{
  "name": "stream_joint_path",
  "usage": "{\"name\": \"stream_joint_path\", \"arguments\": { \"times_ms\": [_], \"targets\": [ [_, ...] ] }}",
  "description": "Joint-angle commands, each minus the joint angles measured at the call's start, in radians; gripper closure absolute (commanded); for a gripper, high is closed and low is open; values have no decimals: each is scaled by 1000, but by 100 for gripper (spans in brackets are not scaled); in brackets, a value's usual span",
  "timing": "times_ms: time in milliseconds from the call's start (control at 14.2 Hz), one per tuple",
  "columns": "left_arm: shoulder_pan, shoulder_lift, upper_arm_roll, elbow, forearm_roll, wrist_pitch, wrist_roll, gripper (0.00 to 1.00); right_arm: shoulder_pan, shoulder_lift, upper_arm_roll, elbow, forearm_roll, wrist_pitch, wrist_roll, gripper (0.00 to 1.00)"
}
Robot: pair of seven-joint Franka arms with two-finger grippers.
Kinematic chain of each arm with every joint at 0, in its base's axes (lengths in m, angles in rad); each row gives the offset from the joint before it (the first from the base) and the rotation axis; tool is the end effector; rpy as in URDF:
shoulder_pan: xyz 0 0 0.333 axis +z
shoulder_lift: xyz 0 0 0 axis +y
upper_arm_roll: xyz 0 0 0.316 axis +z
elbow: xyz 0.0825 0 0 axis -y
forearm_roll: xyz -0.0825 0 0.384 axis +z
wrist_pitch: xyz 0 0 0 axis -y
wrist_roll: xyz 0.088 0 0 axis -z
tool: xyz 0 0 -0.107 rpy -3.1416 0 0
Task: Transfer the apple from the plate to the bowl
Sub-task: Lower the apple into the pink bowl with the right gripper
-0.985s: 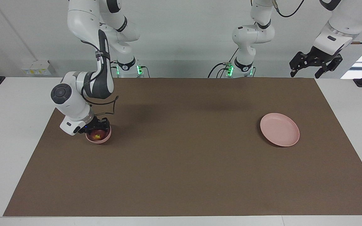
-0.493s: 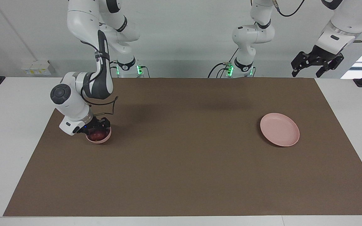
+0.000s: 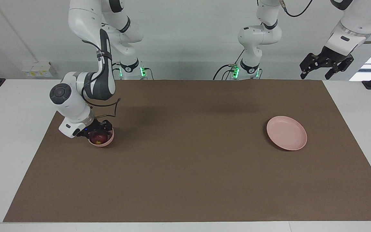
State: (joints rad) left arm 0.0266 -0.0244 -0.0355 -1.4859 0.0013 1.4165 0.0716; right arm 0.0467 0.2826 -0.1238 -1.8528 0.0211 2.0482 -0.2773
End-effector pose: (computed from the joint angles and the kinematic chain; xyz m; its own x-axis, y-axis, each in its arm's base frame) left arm 0.5306 -0.0048 0.6640 0.9958 -0.0802 -0.0450 -0.0802 -0.9968 0.0011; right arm 0.6127 -0.0421 0.3646 0.9777 0.1915 -0.0861 0.1916 -0.9814 -0.0072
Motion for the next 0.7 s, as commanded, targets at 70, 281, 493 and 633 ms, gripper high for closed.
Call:
{"name": "stream_joint_path", "arguments": {
  "times_ms": [70, 281, 493, 633],
  "targets": [
    [-14, -28, 16, -34, -10, 21, -13, 0, 22, -92, 6, 1, -21, -48, 111, 0],
    [-13, -31, 16, -30, -10, 12, -10, 0, 50, -160, 10, 6, -66, -111, 262, 0],
    [-14, -29, 16, -30, -10, 10, -10, 0, 50, -241, 16, 52, -66, -221, 308, 0],
    [-14, -29, 16, -30, -10, 10, -10, 0, 50, -284, 18, 102, -64, -311, 354, 0]
  ]
}}
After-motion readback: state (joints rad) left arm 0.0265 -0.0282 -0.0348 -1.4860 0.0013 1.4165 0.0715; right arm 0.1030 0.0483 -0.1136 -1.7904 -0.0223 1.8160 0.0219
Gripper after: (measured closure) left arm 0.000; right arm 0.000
